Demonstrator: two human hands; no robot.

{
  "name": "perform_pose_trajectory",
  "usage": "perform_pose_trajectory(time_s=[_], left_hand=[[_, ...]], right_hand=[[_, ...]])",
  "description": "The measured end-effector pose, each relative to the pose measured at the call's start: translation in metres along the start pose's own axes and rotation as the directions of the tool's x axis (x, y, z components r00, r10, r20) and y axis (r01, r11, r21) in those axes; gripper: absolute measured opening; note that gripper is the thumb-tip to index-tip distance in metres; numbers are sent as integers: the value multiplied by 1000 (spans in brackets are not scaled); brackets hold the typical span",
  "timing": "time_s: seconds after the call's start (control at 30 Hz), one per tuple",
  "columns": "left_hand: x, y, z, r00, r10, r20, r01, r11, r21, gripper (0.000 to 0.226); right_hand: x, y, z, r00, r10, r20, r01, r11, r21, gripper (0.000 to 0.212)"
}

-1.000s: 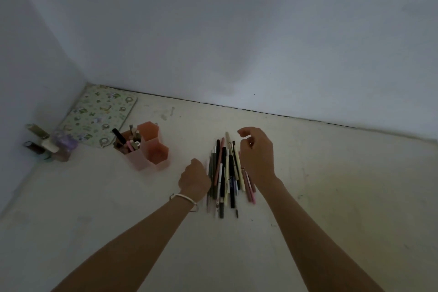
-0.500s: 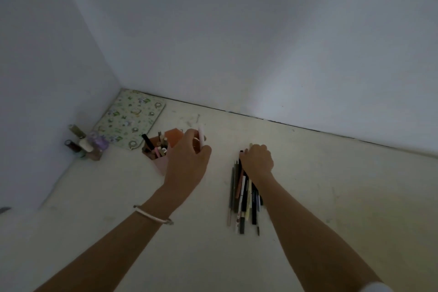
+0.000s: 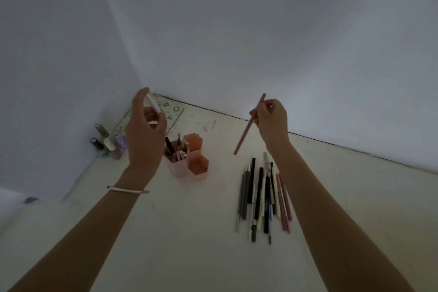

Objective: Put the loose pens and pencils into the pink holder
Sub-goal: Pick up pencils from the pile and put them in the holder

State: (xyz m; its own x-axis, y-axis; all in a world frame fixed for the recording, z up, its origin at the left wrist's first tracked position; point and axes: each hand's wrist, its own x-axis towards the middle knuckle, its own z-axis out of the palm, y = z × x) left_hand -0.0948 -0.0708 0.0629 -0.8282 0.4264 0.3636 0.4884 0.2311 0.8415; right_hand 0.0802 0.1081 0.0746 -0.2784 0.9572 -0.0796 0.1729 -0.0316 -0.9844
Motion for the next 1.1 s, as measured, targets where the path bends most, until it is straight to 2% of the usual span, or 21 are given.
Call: perform_pose_trajectory(time_s=[0.13, 0.2, 0.27, 0.37, 0.43, 0.5, 0.53, 0.6, 0.63, 0.67, 0.73, 0.8, 0.83, 0.9, 0.93, 1.0, 1.03, 1.1], left_hand=[[-14, -25, 1, 986, 47, 157, -70, 987, 144, 42], [-23, -38, 2, 969, 76, 235, -143, 948, 283, 29], [-27, -44, 2, 956, 54, 289, -163, 914, 371, 35], [-25, -40, -6, 969, 55, 240, -122, 954, 275, 49], [-21, -36, -13, 987, 75, 144, -103, 976, 194, 42], [-17, -31, -19, 997, 19, 71, -27, 993, 118, 36], [-14, -27, -19, 999, -1, 42, -2, 996, 84, 37], [-11, -17, -19, 1000, -1, 9, 1, 1000, 31, 42], [-10, -11, -17, 1000, 12, 6, -12, 1000, 4, 42], [-11, -4, -14, 999, 32, 2, -32, 999, -22, 41], [-19, 14, -3, 996, 91, -6, -91, 994, -61, 36], [-34, 33, 15, 984, 176, 15, -174, 981, -90, 31], [-45, 42, 29, 974, 213, 72, -206, 974, -93, 27], [-70, 51, 59, 933, 221, 285, -229, 973, -6, 20], [-82, 48, 75, 897, 172, 407, -221, 972, 78, 18], [-105, 32, 103, 791, -61, 609, -145, 948, 284, 19], [-114, 22, 114, 726, -182, 663, -124, 914, 387, 22], [-130, 7, 128, 638, -338, 692, -102, 854, 511, 33]], right_hand=[[-27, -31, 29, 970, -245, 2, 242, 959, 144, 36], [-40, -34, 45, 943, -334, 7, 331, 936, 124, 37], [-52, -31, 62, 920, -391, 15, 387, 916, 105, 32], [-68, -17, 84, 867, -494, 60, 493, 869, 29, 29], [-74, -4, 94, 828, -543, 140, 555, 829, -68, 27], [-78, 9, 101, 808, -523, 272, 577, 797, -181, 23], [-79, 16, 102, 786, -516, 340, 603, 760, -242, 21], [-83, 31, 104, 695, -566, 443, 714, 611, -340, 18], [-85, 37, 102, 655, -587, 475, 754, 540, -373, 17], [-86, 41, 100, 643, -595, 483, 766, 512, -389, 19], [-83, 42, 87, 701, -601, 384, 713, 585, -386, 30], [-73, 36, 66, 796, -577, 185, 601, 713, -362, 36], [-65, 34, 51, 828, -554, 90, 547, 760, -352, 37], [-50, 30, 18, 865, -500, -55, 456, 825, -333, 38], [-44, 29, 3, 875, -472, -105, 418, 848, -326, 38], [-37, 32, -27, 891, -423, -167, 355, 875, -328, 38], [-35, 35, -41, 897, -402, -183, 327, 883, -336, 39], [-33, 43, -65, 909, -366, -201, 283, 893, -350, 39]])
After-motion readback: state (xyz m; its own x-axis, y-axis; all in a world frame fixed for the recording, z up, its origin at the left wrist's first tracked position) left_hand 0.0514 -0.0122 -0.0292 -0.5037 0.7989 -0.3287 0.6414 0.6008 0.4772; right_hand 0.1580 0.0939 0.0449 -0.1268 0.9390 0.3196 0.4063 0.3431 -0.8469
